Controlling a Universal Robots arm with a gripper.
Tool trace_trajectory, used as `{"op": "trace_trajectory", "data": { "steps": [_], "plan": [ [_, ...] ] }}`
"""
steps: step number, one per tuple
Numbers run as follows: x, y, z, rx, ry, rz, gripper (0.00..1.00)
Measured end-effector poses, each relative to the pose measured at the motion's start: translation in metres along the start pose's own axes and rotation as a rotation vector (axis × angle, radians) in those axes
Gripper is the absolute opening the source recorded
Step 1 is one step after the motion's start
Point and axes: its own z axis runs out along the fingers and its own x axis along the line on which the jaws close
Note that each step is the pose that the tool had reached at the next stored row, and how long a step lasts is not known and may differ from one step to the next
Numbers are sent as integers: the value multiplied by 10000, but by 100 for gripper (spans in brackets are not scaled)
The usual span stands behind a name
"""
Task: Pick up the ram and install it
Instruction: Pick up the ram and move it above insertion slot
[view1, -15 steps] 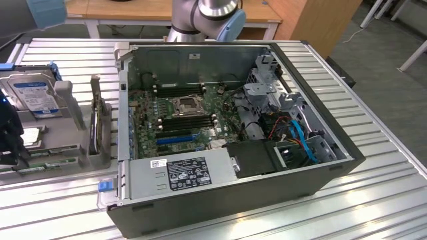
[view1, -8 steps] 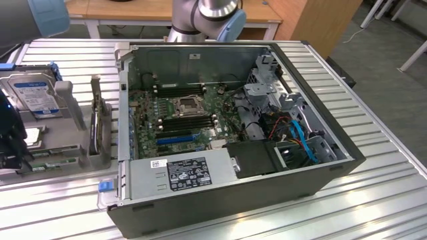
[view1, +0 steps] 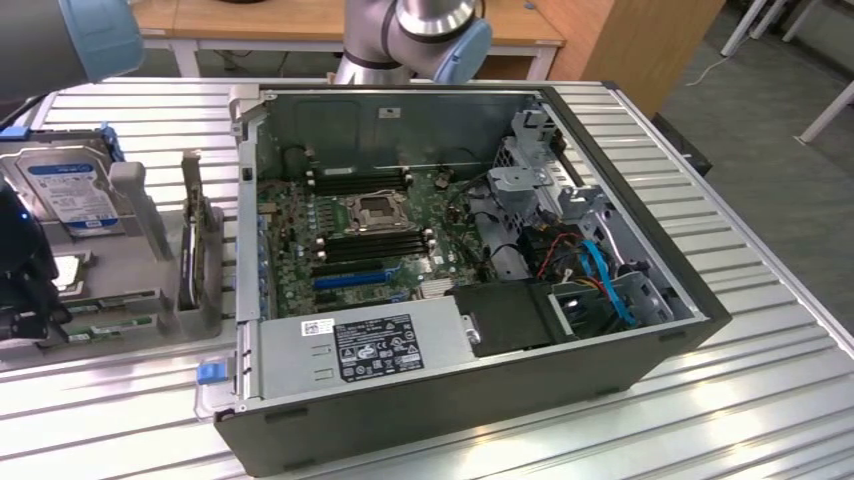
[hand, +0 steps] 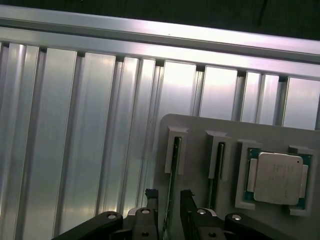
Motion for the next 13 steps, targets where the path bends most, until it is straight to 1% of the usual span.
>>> {"op": "trace_trajectory", "data": {
  "steps": [7,13],
  "plan": [
    [-7,-1,126,1,0,1,32],
    [-18,-2,137,-2,1,0,32]
  ]
}}
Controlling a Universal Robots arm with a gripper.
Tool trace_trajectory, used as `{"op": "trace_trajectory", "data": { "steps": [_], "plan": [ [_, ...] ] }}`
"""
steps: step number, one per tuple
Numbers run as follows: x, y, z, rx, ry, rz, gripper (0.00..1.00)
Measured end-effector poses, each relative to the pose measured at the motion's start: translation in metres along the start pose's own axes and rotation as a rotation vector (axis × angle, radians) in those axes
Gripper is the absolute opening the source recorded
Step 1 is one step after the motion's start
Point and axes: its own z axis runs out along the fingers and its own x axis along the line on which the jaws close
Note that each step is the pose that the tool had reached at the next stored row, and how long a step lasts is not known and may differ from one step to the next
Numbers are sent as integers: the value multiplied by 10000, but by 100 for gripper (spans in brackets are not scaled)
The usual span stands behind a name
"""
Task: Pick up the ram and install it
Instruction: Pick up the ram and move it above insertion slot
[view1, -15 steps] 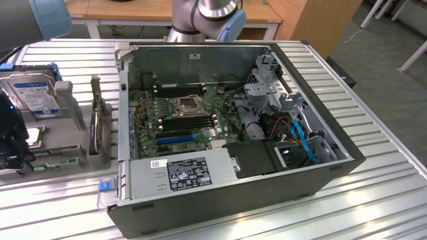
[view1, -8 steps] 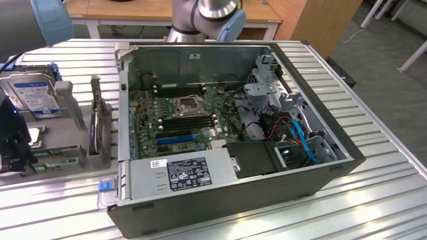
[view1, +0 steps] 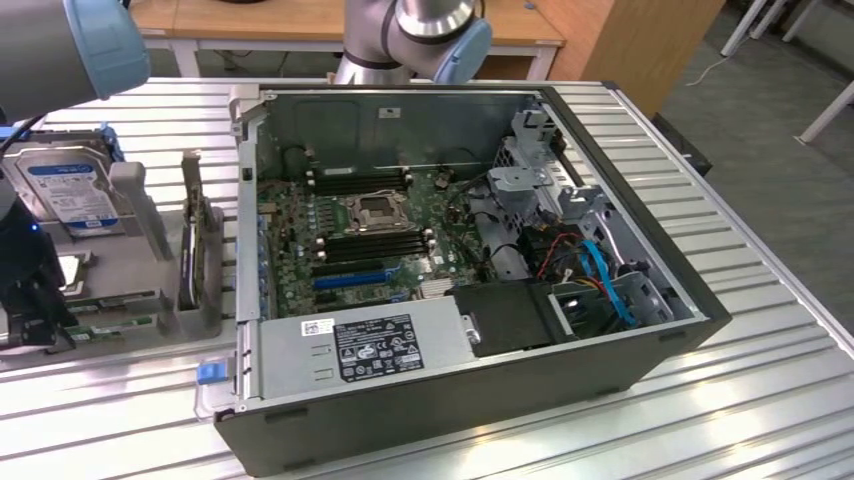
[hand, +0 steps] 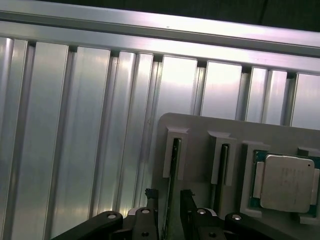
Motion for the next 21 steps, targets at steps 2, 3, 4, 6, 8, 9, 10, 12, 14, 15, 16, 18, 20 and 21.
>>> {"op": "trace_trajectory", "data": {
  "steps": [2,3,4,6,8,9,10,12,14,15,16,18,20,21],
  "plan": [
    [-9,-1,2,1,-1,2,32],
    [-13,-1,2,0,0,2,32],
    [-14,-2,3,1,-1,1,32],
    [-14,-2,3,1,-1,1,32],
    [-14,-2,3,1,-1,1,32],
    [-14,-2,3,1,-1,1,32],
    [-14,-2,3,1,-1,1,32],
    [-14,-2,3,1,0,1,30],
    [-14,-2,3,1,1,1,18],
    [-14,-2,3,2,-1,1,18],
    [-14,-2,3,1,-1,1,14],
    [-14,-2,3,1,-1,1,14],
    [-14,-2,3,1,-1,1,14],
    [-14,-2,4,1,-1,1,14]
  ]
}}
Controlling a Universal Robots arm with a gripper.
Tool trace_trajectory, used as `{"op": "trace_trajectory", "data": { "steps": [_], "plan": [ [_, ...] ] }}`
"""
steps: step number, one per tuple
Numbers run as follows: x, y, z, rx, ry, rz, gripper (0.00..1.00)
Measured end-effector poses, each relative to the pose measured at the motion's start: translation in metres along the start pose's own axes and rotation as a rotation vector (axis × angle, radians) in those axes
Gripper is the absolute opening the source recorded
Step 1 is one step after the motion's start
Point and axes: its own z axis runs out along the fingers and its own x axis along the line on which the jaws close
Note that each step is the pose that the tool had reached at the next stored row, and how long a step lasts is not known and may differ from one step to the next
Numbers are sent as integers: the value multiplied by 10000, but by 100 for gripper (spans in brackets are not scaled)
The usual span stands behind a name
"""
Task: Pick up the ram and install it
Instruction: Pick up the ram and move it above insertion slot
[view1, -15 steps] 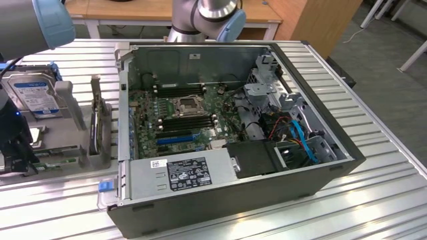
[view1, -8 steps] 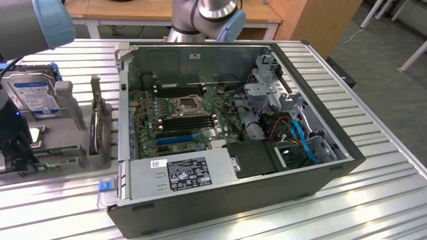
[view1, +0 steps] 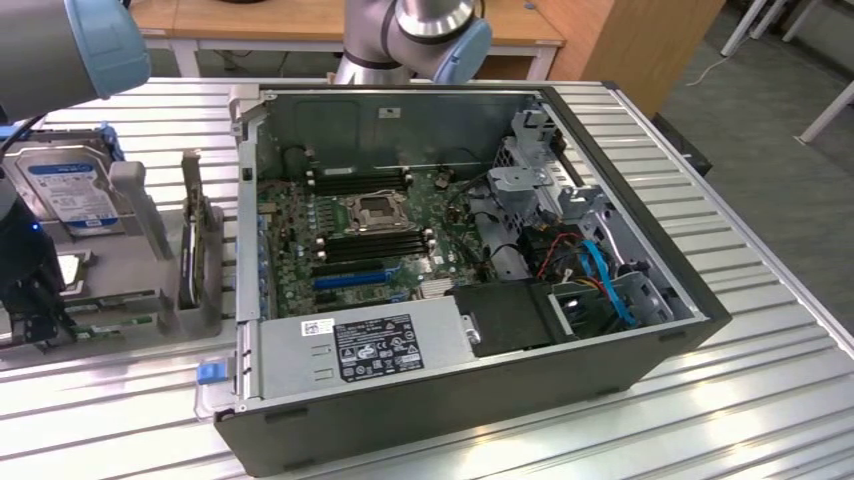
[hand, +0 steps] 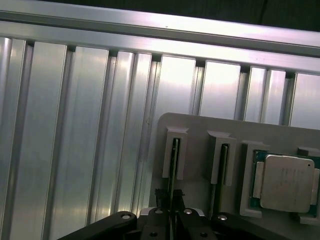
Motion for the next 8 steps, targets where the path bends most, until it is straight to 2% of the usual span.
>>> {"op": "trace_trajectory", "data": {
  "steps": [8],
  "plan": [
    [0,0,0,0,1,0,14]
  ]
}}
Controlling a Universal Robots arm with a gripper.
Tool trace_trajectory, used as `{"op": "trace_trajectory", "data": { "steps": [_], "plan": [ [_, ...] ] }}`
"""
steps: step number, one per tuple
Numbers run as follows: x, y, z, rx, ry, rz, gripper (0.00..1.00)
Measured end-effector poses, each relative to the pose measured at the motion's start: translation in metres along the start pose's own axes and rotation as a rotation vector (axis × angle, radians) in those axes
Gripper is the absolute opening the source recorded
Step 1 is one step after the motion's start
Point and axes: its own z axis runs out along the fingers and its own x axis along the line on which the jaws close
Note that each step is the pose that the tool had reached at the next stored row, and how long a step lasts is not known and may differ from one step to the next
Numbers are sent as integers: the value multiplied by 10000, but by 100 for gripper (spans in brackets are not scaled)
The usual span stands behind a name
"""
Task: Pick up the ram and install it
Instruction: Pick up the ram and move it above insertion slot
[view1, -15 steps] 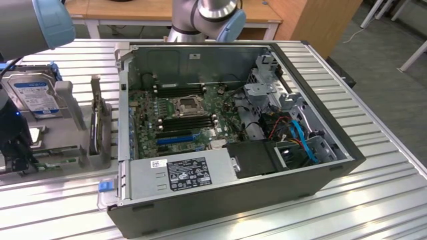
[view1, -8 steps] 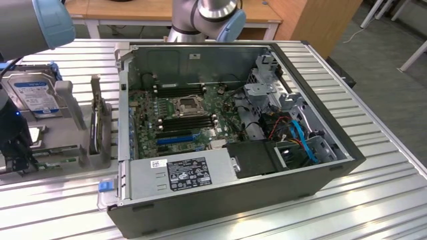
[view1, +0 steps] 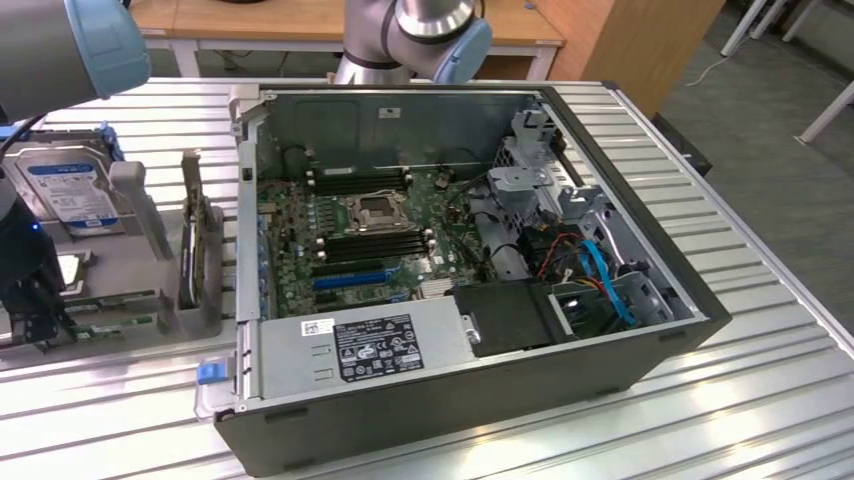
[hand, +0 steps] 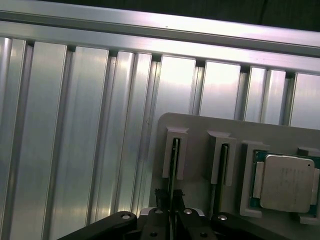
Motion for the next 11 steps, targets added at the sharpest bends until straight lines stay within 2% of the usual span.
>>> {"op": "trace_trajectory", "data": {
  "steps": [3,11],
  "plan": [
    [0,0,-8,1,-2,0,14],
    [19,3,-362,1,-6,0,14]
  ]
}}
